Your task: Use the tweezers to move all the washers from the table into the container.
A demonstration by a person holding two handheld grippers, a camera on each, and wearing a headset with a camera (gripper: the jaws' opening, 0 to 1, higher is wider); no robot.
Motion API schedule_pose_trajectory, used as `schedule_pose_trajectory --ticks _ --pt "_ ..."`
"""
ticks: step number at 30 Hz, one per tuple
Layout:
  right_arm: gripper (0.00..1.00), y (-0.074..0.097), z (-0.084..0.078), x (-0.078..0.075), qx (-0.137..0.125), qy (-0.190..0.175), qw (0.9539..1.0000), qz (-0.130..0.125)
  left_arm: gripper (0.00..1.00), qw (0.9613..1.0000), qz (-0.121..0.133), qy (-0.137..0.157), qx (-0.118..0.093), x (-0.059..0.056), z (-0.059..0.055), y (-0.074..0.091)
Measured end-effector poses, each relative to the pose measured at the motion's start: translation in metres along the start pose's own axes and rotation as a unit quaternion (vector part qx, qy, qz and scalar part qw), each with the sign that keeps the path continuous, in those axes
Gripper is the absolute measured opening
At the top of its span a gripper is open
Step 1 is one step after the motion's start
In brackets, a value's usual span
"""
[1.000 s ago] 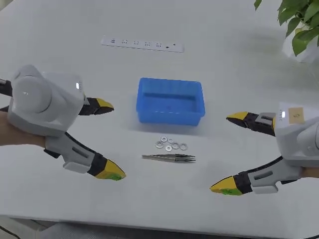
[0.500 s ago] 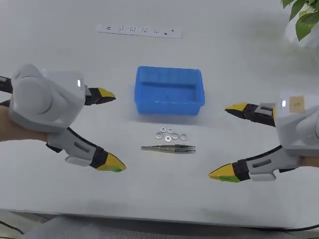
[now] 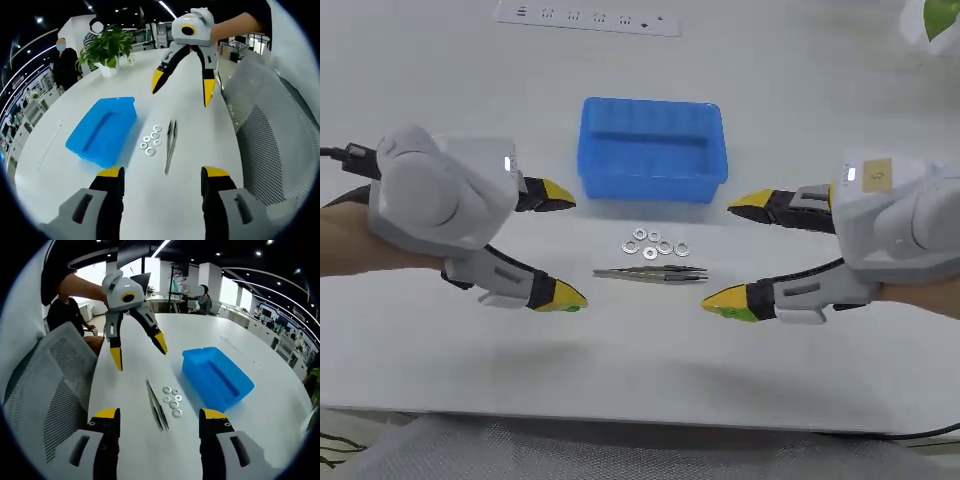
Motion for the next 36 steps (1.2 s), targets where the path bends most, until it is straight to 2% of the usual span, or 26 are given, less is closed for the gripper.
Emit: schedule_pose_trajectory --ticks 2,6,8,13,16,20,21,27,32,33,36 --pt "0.63 -0.009 0.003 0.001 0.0 -0.004 0.9999 0.011 0.62 0.9999 -0.01 0.009 0.007 0.0 -0.006 -0.009" --pt "0.58 -0.025 0.007 0.005 0.015 0.012 0.9993 0.034 0.57 0.9992 -0.028 0.016 0.022 -0.002 -0.012 -0.022" --pt "0.54 -0.032 0.006 0.005 0.029 0.02 0.9986 0.039 0.53 0.9991 -0.031 0.016 0.023 -0.002 -0.013 -0.025" --pt "0.47 -0.045 0.006 0.006 0.037 0.023 0.9975 0.056 0.46 0.999 -0.039 0.01 0.016 -0.001 -0.011 -0.031" --pt "0.43 -0.052 0.001 0.005 0.057 0.037 0.9956 0.063 0.42 0.9988 -0.046 0.004 0.016 0.0 -0.012 -0.034" --pt "0.37 -0.058 -0.005 0.003 0.071 0.035 0.9944 0.07 0.32 0.9984 -0.052 -0.007 0.02 0.0 -0.013 -0.039" --pt "0.35 -0.06 -0.007 0.002 0.076 0.034 0.994 0.071 0.3 0.9982 -0.058 0.002 0.013 0.001 -0.011 -0.04" --pt "0.29 -0.067 -0.008 0.0 0.094 0.041 0.9918 0.076 0.25 0.9982 -0.056 -0.006 0.02 0.006 -0.009 -0.043" --pt "0.23 -0.069 -0.008 -0.001 0.108 0.062 0.9889 0.082 0.23 0.9971 -0.061 -0.03 0.033 0.005 -0.007 -0.044" --pt "0.22 -0.069 -0.008 -0.002 0.108 0.079 0.988 0.077 0.2 0.9966 -0.064 -0.04 0.034 0.003 -0.006 -0.044" --pt "0.21 -0.068 -0.008 -0.001 0.113 0.078 0.9874 0.08 0.15 0.9961 -0.066 -0.044 0.037 0.002 -0.005 -0.045"
Point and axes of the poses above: the centre of the closed fingertips' face, and the gripper's own axes: y roughly backward along the fingers, x roughly to its left, z roughly out of its top, the point moved 5 cm from there along y, roughly backward along the fingers, and after that the axes turned 10 degrees about x, right-handed, at the moved point
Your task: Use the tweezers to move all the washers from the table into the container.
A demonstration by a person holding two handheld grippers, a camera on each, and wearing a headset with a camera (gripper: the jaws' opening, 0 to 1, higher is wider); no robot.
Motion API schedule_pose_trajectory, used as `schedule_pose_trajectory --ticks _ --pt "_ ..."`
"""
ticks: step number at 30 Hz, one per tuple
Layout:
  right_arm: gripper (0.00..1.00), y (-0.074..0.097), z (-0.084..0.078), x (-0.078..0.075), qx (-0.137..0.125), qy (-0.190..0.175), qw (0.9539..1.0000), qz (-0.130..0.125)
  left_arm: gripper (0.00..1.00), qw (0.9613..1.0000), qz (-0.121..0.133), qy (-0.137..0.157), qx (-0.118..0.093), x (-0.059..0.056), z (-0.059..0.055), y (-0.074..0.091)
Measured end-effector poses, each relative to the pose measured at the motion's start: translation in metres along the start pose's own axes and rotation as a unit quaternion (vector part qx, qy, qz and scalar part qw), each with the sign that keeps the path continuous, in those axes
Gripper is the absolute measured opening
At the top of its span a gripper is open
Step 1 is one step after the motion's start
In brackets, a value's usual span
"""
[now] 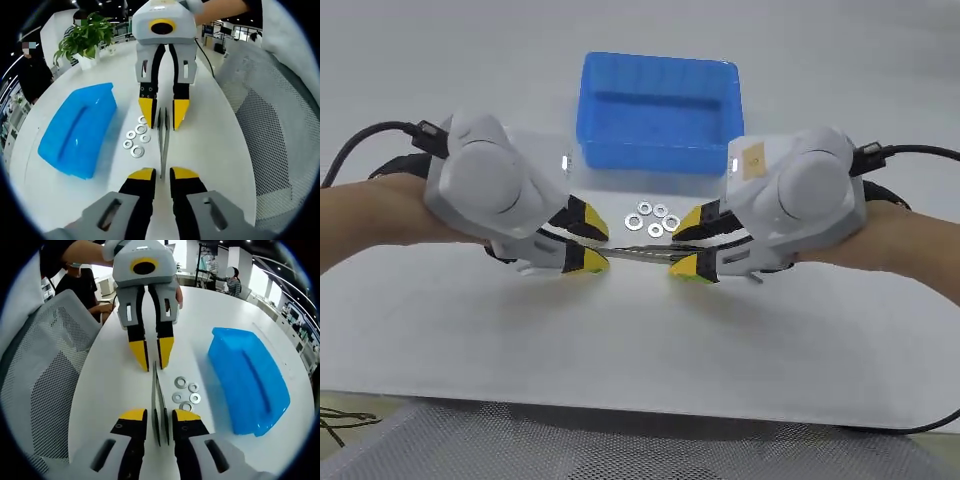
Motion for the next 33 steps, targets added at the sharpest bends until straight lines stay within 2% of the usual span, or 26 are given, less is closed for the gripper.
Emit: schedule_pose_trajectory --ticks 4,6,8,13,14,15,18,22,28,33 --pt "0.2 0.0 0.0 0.0 0.004 0.015 0.9999 -0.006 0.14 1.0 -0.001 -0.001 0.0 0.001 0.003 -0.002" --pt "0.17 0.001 0.0 0.002 0.009 0.027 0.9996 -0.006 0.1 1.0 -0.004 -0.004 0.002 0.0 0.004 -0.002" --pt "0.16 0.001 0.0 0.003 0.011 0.031 0.9994 -0.005 0.06 0.9997 0.002 -0.023 0.009 0.001 0.006 -0.003" --pt "0.12 0.0 0.0 0.005 0.015 0.034 0.9993 -0.01 0.06 0.9999 0.001 -0.013 0.007 0.001 0.007 -0.002" --pt "0.11 0.0 0.001 0.005 0.017 0.033 0.9993 -0.011 0.06 0.9996 0.006 -0.026 0.011 0.0 0.008 -0.002" --pt "0.11 0.0 0.0 0.004 0.018 0.032 0.9992 -0.011 0.06 0.9973 0.017 -0.069 0.021 -0.001 0.009 -0.002" --pt "0.1 -0.001 0.001 0.004 0.023 0.034 0.9991 -0.013 0.05 0.9982 0.018 -0.049 0.028 -0.002 0.01 -0.002" --pt "0.08 -0.001 0.0 0.004 0.019 0.034 0.9991 -0.019 0.05 0.9991 0.004 -0.03 0.028 -0.001 0.009 -0.001" --pt "0.06 -0.001 -0.003 0.005 -0.006 0.029 0.999 -0.033 0.04 0.999 0.008 -0.031 0.032 -0.001 0.009 0.003" --pt "0.06 0.0 -0.002 0.007 -0.02 0.029 0.9985 -0.042 0.04 0.9995 0.004 -0.028 0.017 -0.002 0.012 0.011"
Point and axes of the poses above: the centre of the closed fingertips' face, and the gripper's own axes: y roughly backward along the fingers, x roughly to its left, z roughly out of its top, the point moved 5 cm from there along y, roughly backward along the fingers, and after that the axes turned 10 degrees about x, right-handed, at the moved point
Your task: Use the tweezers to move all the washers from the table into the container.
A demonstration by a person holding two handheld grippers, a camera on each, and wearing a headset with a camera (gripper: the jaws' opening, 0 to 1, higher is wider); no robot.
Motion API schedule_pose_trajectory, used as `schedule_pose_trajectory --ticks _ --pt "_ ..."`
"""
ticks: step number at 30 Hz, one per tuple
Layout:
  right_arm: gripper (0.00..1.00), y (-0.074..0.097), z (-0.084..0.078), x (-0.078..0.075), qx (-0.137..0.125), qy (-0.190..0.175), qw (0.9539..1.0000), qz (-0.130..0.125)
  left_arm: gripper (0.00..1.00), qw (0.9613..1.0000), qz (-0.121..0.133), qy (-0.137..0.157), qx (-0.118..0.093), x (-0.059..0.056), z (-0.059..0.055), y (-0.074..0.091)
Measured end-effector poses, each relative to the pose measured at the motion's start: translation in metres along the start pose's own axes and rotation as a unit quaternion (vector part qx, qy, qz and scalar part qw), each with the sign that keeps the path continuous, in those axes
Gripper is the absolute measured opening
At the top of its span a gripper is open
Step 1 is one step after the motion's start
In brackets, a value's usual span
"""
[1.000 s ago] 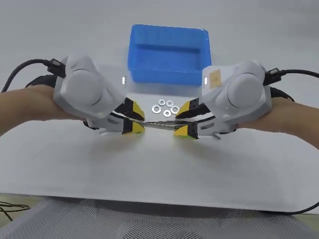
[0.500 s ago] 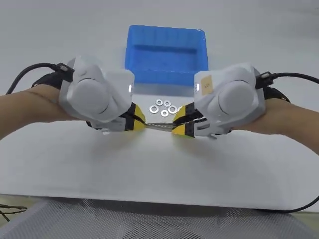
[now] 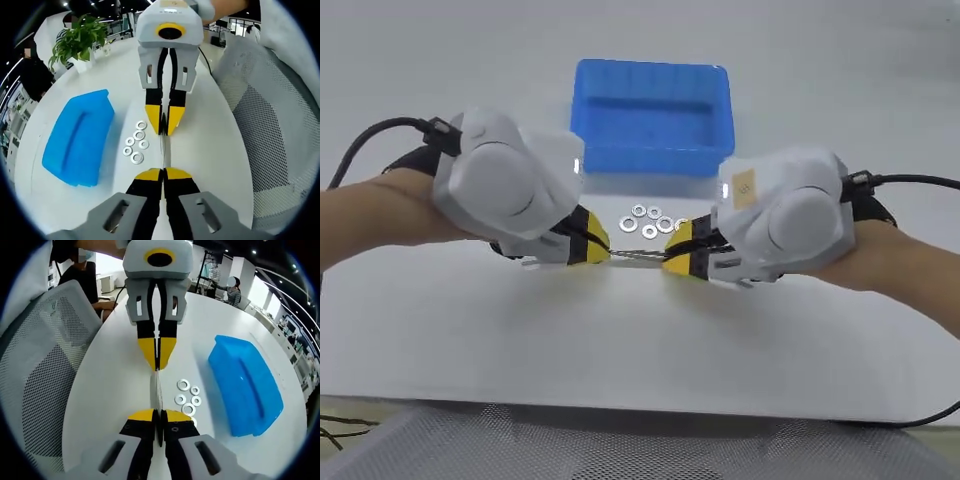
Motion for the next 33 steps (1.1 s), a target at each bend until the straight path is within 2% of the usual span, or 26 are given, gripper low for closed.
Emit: schedule_pose_trajectory --ticks 3,6,10,14,15,19,26,30,33 --pt "0.06 0.002 0.001 -0.001 -0.009 0.001 0.9999 -0.005 0.04 0.9999 0.004 -0.012 -0.005 0.0 0.002 0.005" --pt "0.06 0.003 0.004 -0.001 -0.019 0.001 0.9998 -0.007 0.04 1.0 0.0 0.006 -0.003 0.0 0.005 0.01" --pt "0.06 0.004 0.006 0.0 -0.034 0.006 0.9993 -0.014 0.04 0.9999 -0.005 0.007 -0.005 -0.001 0.01 0.018" --pt "0.06 0.007 0.008 0.0 -0.069 -0.005 0.9974 -0.018 0.04 0.9999 -0.003 0.002 -0.012 -0.002 0.015 0.03" --pt "0.06 0.008 0.009 -0.001 -0.075 -0.009 0.9969 -0.022 0.04 0.9998 0.009 -0.012 -0.015 -0.001 0.019 0.033" --pt "0.06 0.011 0.01 -0.001 -0.082 0.001 0.9962 -0.028 0.04 0.9997 0.007 -0.014 -0.019 -0.002 0.027 0.039" --pt "0.07 0.022 0.003 -0.002 -0.099 0.003 0.9943 -0.039 0.04 0.9982 0.013 -0.03 -0.05 0.0 0.051 0.044" --pt "0.07 0.028 -0.001 -0.003 -0.101 0.008 0.994 -0.041 0.04 0.9961 0.014 -0.03 -0.082 0.001 0.064 0.043" --pt "0.07 0.034 -0.004 -0.003 -0.1 0.016 0.9939 -0.043 0.04 0.993 0.016 -0.036 -0.112 0.0 0.08 0.04"
Point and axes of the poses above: the centre of the closed fingertips' face, and the gripper's own axes: y roughly backward along the fingers, x roughly to its left, z roughly out of its top, the point moved 5 cm from there along y, roughly backward along the fingers, and after that the axes turned 10 degrees about x, right-handed, at the moved point
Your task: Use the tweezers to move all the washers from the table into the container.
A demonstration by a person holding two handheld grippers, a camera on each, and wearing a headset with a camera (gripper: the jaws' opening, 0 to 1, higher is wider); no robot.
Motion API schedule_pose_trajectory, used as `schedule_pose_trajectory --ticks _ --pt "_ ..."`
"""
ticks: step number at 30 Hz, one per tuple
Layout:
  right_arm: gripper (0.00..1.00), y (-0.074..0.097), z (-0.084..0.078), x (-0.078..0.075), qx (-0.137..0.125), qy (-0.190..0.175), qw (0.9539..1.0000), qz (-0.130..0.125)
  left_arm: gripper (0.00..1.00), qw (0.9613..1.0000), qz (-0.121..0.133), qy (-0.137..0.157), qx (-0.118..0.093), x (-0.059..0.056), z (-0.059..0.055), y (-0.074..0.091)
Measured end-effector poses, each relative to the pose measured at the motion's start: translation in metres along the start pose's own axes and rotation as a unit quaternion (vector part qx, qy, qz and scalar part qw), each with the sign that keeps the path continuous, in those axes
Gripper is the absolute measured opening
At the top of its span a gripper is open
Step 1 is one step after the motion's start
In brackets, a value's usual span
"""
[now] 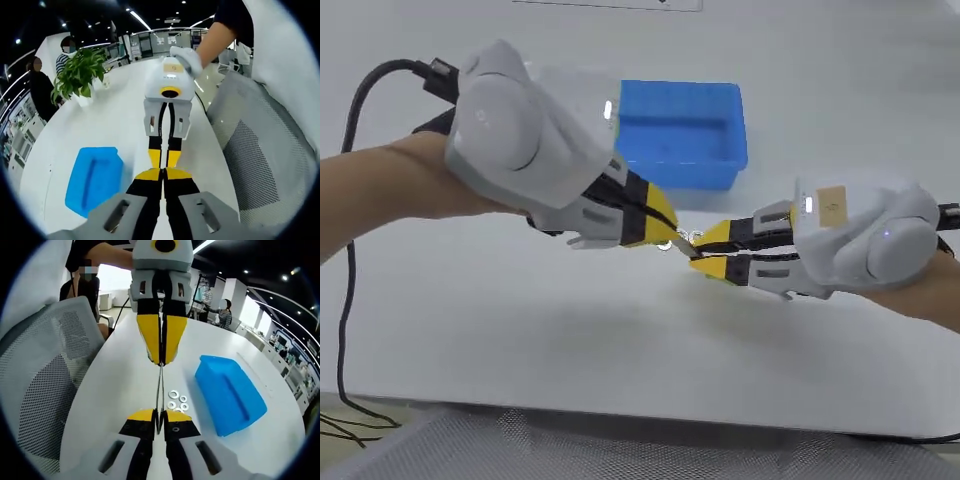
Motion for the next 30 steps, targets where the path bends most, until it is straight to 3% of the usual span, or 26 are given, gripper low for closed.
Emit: schedule_pose_trajectory --ticks 4,7,12,19,22,25,26,30 --pt "0.08 0.006 -0.004 -0.001 0.002 0.0 1.0 0.008 0.04 0.9998 -0.004 -0.004 -0.018 0.0 0.018 -0.01" --pt "0.08 0.007 -0.004 -0.001 0.003 0.001 0.9999 0.013 0.04 0.9997 -0.006 -0.006 -0.024 0.0 0.025 -0.014" --pt "0.09 0.006 -0.005 -0.002 0.002 -0.01 0.9998 0.018 0.04 0.9995 -0.01 -0.003 -0.03 -0.001 0.029 -0.017" --pt "0.08 0.002 -0.007 -0.001 0.003 -0.005 0.9998 0.017 0.04 0.999 -0.008 0.01 -0.043 0.0 0.034 -0.021" --pt "0.07 0.004 -0.008 0.001 0.002 0.004 0.9999 0.014 0.04 0.9989 -0.007 0.002 -0.046 -0.002 0.036 -0.023" --pt "0.07 0.005 -0.009 0.001 -0.008 -0.001 0.9999 0.014 0.05 0.9978 -0.003 0.015 -0.064 -0.003 0.036 -0.024" --pt "0.06 0.005 -0.009 0.001 -0.009 -0.003 0.9999 0.013 0.05 0.9974 0.005 0.002 -0.072 -0.002 0.035 -0.023" --pt "0.07 0.004 -0.007 0.001 -0.011 -0.004 0.9998 0.014 0.05 0.9982 0.003 -0.013 -0.058 -0.004 0.031 -0.023"
Point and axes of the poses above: the centre of the closed fingertips' face, and the gripper's own axes: y roughly backward along the fingers, x roughly to its left, z roughly out of its top, the point moved 5 cm from there along y, roughly backward along the fingers, and after that the axes turned 10 degrees about x, right-handed, at the moved point
